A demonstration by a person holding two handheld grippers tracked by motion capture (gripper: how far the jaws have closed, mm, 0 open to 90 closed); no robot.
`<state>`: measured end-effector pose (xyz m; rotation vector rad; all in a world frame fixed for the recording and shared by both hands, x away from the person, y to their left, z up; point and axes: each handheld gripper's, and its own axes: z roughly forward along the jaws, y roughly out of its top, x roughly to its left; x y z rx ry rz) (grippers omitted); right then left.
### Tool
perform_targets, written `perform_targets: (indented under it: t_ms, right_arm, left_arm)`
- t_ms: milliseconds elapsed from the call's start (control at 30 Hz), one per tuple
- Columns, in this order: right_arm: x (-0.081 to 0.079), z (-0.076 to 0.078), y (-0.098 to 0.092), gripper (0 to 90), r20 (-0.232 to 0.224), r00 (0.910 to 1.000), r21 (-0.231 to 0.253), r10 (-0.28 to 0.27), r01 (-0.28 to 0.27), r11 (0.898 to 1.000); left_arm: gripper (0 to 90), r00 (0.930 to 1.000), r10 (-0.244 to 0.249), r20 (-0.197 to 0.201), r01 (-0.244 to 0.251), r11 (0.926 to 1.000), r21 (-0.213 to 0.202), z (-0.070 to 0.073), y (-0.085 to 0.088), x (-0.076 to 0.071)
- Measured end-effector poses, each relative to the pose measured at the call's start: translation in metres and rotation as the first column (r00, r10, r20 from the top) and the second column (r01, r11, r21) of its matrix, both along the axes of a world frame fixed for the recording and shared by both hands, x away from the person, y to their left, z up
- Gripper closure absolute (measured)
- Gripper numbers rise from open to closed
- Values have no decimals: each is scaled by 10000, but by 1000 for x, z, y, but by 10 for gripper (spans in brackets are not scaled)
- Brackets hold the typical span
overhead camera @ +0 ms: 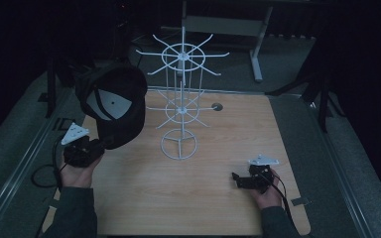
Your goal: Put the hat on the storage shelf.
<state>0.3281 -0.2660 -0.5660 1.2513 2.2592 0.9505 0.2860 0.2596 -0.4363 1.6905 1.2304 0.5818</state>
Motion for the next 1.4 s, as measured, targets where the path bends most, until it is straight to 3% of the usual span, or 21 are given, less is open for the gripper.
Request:
perform_targets:
  t_ms: [1400]
  right_arm:
    - [0, 0, 0, 112, 3, 10000, -4, -5, 5, 10000]
  left_arm:
    - [860, 9980, 183, 600, -204, 9992, 345, 28, -11, 4]
